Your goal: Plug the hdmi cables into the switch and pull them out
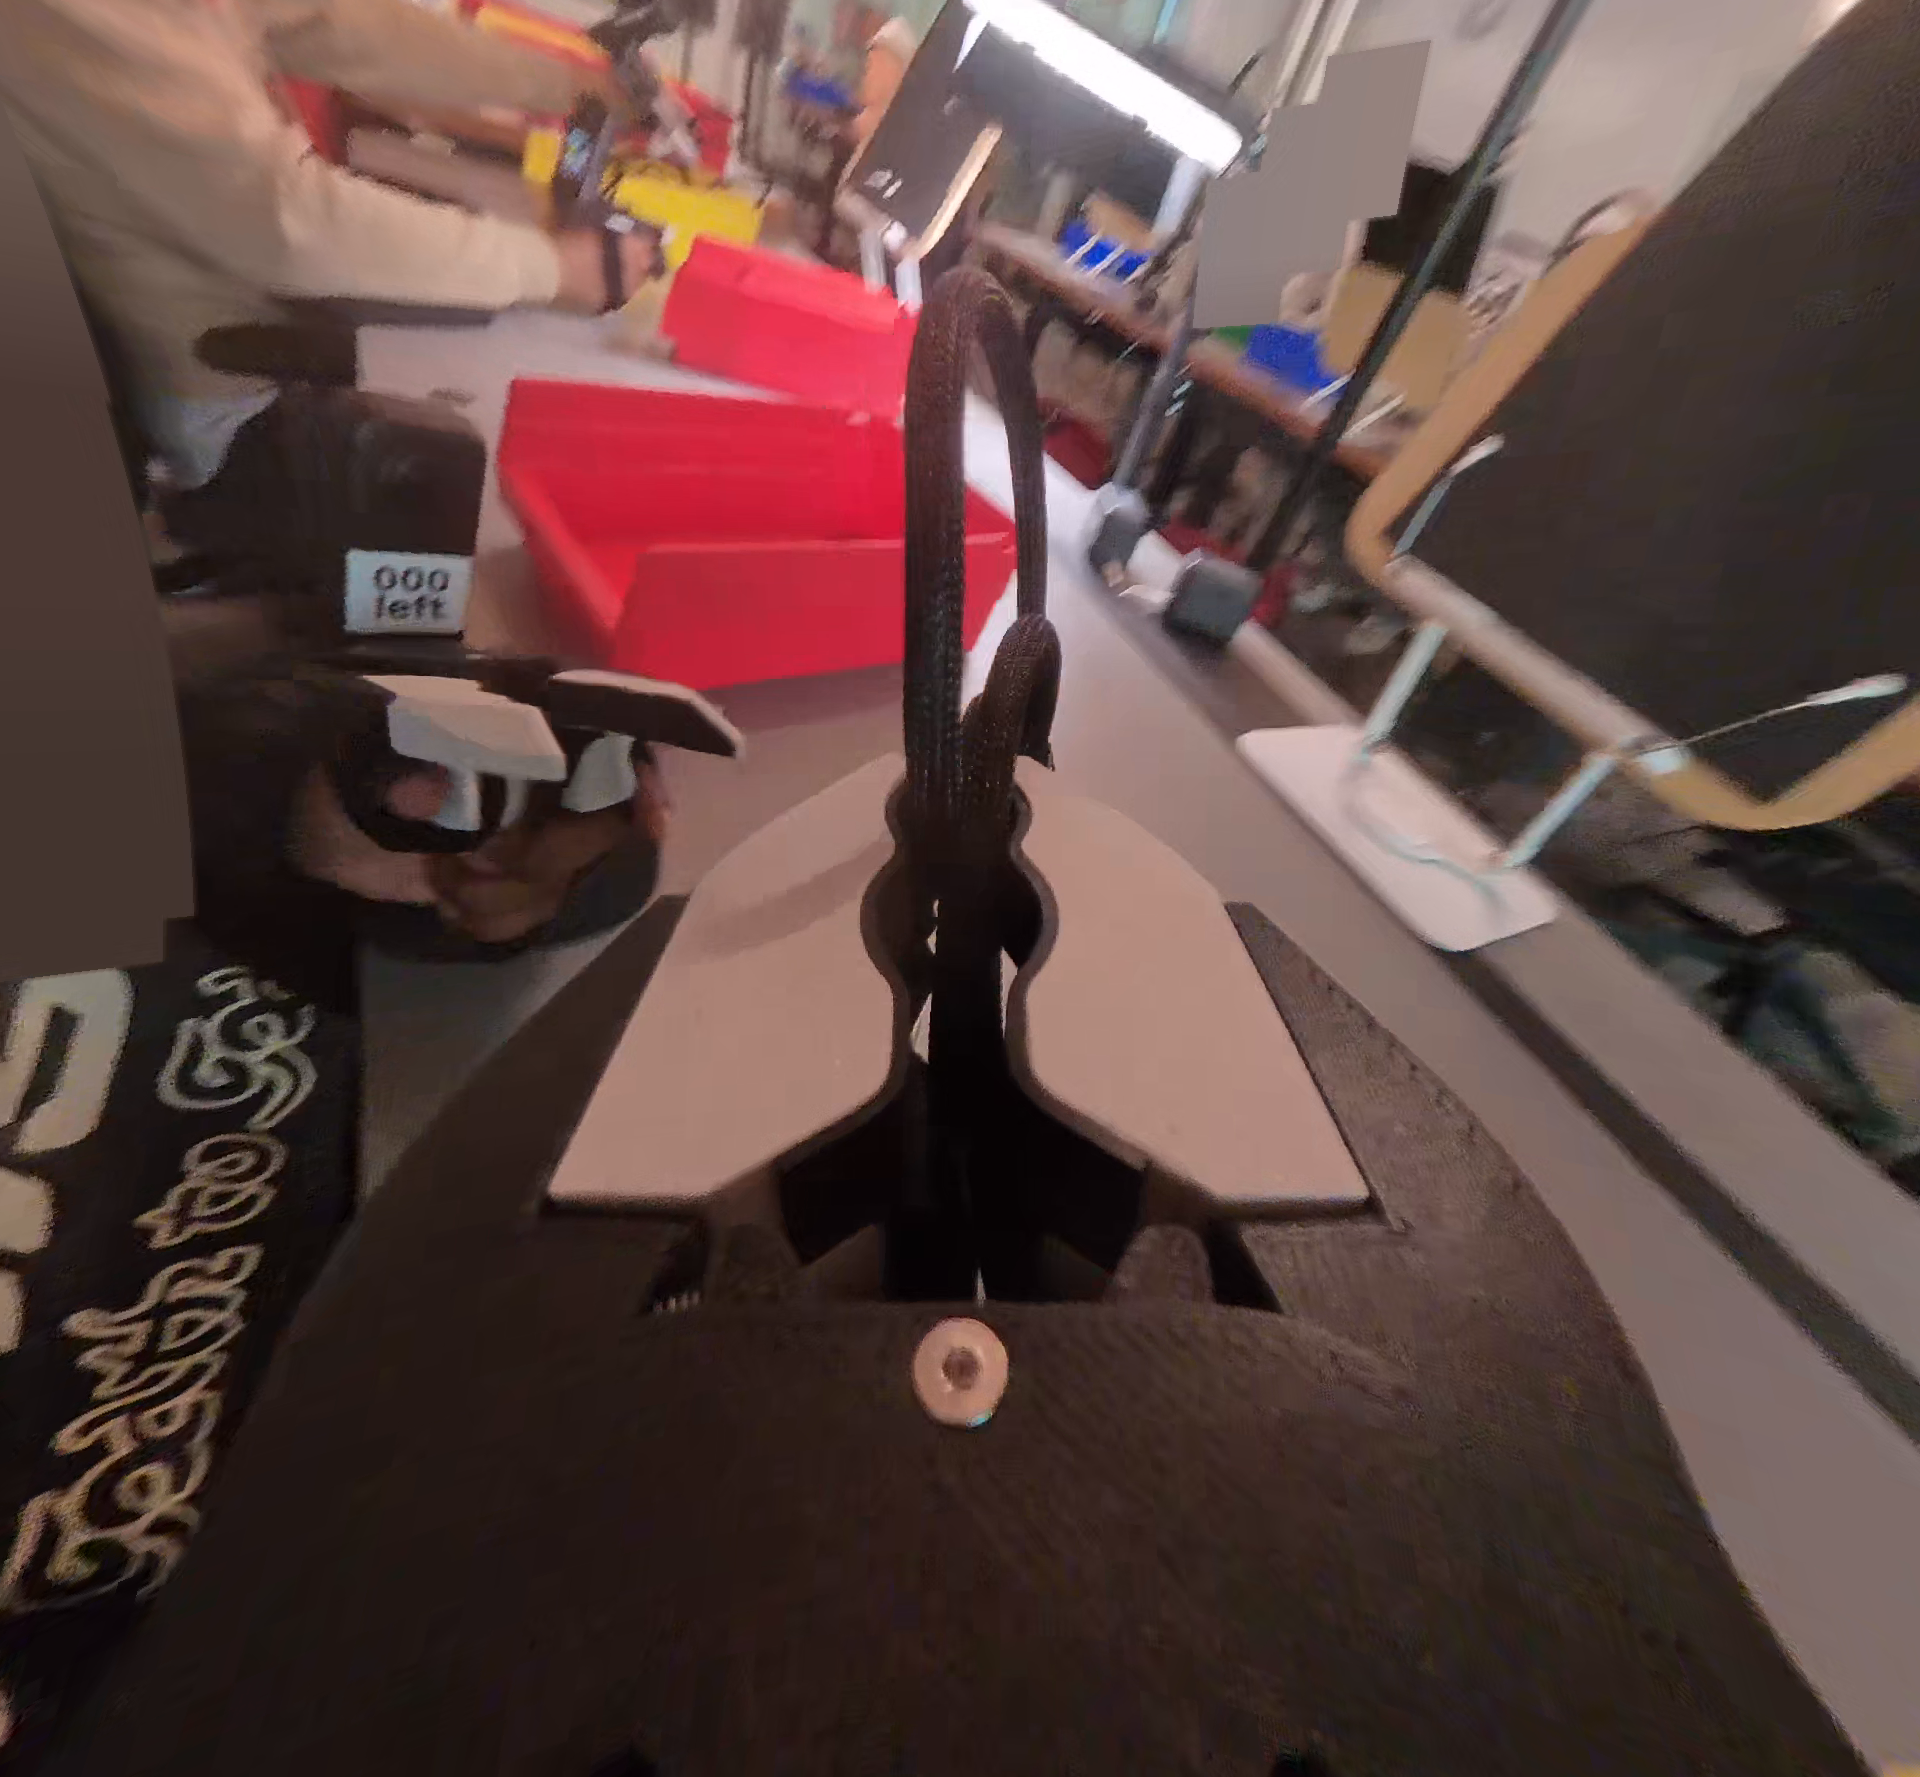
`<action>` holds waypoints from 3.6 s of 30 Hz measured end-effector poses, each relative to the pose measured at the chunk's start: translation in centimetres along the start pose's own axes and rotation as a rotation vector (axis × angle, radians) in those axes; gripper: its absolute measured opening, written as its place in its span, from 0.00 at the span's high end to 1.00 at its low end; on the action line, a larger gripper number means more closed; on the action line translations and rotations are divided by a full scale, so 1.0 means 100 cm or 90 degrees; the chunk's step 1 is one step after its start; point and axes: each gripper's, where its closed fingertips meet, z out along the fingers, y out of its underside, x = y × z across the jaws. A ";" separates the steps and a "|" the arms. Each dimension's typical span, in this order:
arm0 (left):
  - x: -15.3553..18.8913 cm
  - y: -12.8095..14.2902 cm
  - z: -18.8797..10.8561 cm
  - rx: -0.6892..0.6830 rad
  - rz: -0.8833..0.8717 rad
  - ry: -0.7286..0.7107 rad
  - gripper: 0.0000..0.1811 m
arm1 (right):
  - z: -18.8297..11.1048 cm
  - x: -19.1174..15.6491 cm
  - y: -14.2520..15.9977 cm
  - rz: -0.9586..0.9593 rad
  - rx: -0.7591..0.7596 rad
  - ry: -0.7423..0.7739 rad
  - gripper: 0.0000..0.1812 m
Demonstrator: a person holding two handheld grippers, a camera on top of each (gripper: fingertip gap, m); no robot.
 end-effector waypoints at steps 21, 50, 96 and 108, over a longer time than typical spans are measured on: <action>-0.012 0.004 0.000 -0.006 -0.048 -0.031 0.75 | -0.200 0.205 0.055 -0.308 -0.062 0.709 0.93; -0.005 0.021 0.008 -0.070 -0.001 -0.014 0.76 | -0.162 0.265 0.100 -0.389 -0.445 0.262 0.93; 0.000 0.029 0.009 -0.094 0.023 -0.001 0.77 | -0.301 0.177 0.172 0.432 -0.268 0.580 0.60; 0.003 0.028 0.008 -0.091 0.023 0.005 0.77 | -0.285 0.125 0.248 0.510 -0.559 0.473 0.73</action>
